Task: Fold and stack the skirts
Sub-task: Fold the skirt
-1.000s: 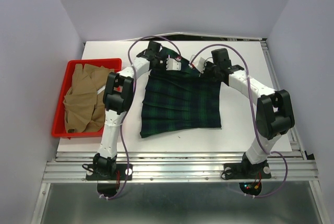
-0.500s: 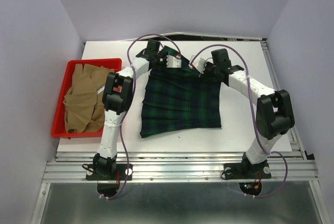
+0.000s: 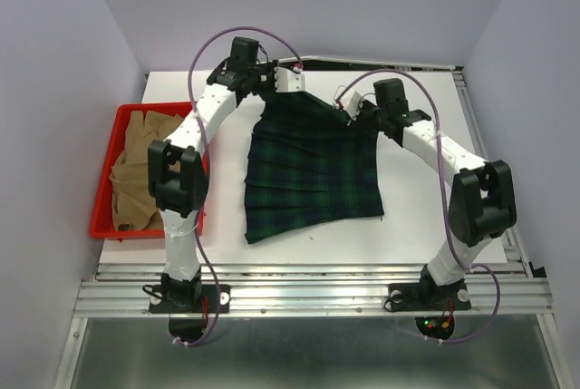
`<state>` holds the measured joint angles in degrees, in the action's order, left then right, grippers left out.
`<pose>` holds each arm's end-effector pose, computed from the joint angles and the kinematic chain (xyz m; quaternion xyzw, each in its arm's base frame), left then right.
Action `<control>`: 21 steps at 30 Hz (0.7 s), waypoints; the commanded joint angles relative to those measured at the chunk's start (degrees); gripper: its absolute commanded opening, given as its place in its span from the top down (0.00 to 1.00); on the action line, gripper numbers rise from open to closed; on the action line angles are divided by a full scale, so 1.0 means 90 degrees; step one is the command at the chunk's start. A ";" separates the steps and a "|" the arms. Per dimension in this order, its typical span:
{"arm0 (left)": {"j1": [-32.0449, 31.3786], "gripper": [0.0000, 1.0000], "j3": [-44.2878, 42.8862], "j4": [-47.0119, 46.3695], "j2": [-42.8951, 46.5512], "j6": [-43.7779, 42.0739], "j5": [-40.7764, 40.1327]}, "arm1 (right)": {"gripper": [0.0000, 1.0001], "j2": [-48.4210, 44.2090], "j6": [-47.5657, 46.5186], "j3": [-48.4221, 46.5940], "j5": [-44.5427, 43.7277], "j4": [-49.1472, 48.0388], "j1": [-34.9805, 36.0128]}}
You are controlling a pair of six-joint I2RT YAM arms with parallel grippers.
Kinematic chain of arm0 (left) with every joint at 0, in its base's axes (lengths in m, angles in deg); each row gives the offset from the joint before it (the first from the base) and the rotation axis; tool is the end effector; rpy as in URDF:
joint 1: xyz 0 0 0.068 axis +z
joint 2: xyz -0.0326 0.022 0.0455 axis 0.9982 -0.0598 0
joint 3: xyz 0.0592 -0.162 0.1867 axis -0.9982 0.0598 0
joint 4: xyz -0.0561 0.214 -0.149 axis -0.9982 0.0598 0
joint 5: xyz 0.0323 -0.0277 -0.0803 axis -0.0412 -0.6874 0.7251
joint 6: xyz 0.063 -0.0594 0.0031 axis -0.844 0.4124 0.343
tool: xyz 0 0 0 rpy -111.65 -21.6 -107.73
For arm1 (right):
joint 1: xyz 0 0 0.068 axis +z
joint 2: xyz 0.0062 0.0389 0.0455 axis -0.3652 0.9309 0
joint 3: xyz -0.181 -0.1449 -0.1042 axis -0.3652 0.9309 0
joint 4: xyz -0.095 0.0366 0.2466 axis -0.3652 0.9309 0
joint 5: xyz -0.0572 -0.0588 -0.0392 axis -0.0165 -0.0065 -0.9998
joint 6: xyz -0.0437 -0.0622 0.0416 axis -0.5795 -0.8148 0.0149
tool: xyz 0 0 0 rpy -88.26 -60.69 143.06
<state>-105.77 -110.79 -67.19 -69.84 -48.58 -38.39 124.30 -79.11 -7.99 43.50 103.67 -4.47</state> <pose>0.4864 -0.1995 0.2828 0.6880 0.4971 0.0972 0.5197 0.4033 0.1373 0.2152 -0.5263 0.7387 -0.0361 0.4195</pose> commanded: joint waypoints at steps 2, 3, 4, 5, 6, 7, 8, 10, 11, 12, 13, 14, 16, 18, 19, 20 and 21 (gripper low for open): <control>0.0093 1.00 0.0510 0.0893 0.1389 0.0010 -0.0423 | 0.99 -0.0843 0.0141 -0.0044 0.0295 0.0278 -0.0057; 0.0063 1.00 0.0647 0.0972 0.1749 0.0030 -0.0433 | 0.99 -0.0940 0.0112 0.0024 0.0353 0.0317 -0.0057; 0.0034 1.00 0.0987 0.1040 0.1945 0.0068 -0.0471 | 0.99 -0.1173 0.0063 0.0121 0.0499 0.0365 -0.0057; -0.0005 1.00 0.1183 0.1205 0.2325 0.0156 -0.0578 | 0.99 -0.1292 0.0034 0.0316 0.0597 0.0405 -0.0057; -0.0102 1.00 0.1379 0.1313 0.2512 0.0195 -0.0637 | 0.99 -0.1419 -0.0025 0.0434 0.0791 0.0434 -0.0057; -0.0151 1.00 0.1777 0.1518 0.2930 0.0312 -0.0686 | 0.99 -0.1662 -0.0064 0.0628 0.0890 0.0560 -0.0057; -0.0210 1.00 0.2004 0.1520 0.2934 0.0381 -0.0735 | 0.99 -0.1790 -0.0064 0.0737 0.0988 0.0610 -0.0057; -0.0443 1.00 0.2617 0.1734 0.3586 0.0614 -0.0920 | 0.99 -0.2179 -0.0258 0.0961 0.1241 0.0736 -0.0057; -0.0512 1.00 0.2805 0.1976 0.3994 0.0693 -0.0921 | 0.99 -0.2307 -0.0366 0.1098 0.1320 0.0805 -0.0057; -0.0600 1.00 0.3000 0.2095 0.4182 0.0868 -0.0931 | 0.99 -0.2444 -0.0464 0.1437 0.1369 0.0834 -0.0057; -0.0698 1.00 0.3437 0.2192 0.4387 0.0995 -0.0969 | 0.99 -0.2571 -0.0629 0.1644 0.1408 0.0815 -0.0057; -0.0940 1.00 0.3693 0.2213 0.4727 0.1393 -0.1096 | 0.99 -0.2814 -0.0756 0.2100 0.1409 0.0776 -0.0057; -0.1205 1.00 0.4432 0.2232 0.5003 0.1776 -0.1223 | 0.99 -0.3059 -0.1078 0.2591 0.1447 0.0679 -0.0057; -0.1585 1.00 0.4953 0.2097 0.5247 0.2437 -0.1292 | 0.99 -0.3352 -0.1332 0.3369 0.1477 0.0455 -0.0057; -0.1723 1.00 0.5438 0.2018 0.5277 0.2645 -0.1350 | 0.99 -0.3431 -0.1402 0.3626 0.1506 0.0212 -0.0057; -0.1840 1.00 0.5656 0.1853 0.5268 0.2840 -0.1360 | 0.99 -0.3499 -0.1451 0.3870 0.1516 0.0055 -0.0057; -0.2054 1.00 0.5832 0.1784 0.5239 0.3026 -0.1361 | 0.99 -0.3597 -0.1509 0.4104 0.1526 -0.0092 0.0011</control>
<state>-121.14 -64.65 -51.10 -22.74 -31.35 -46.22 94.70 -88.02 22.04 58.45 106.62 -4.45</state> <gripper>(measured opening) 0.025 0.054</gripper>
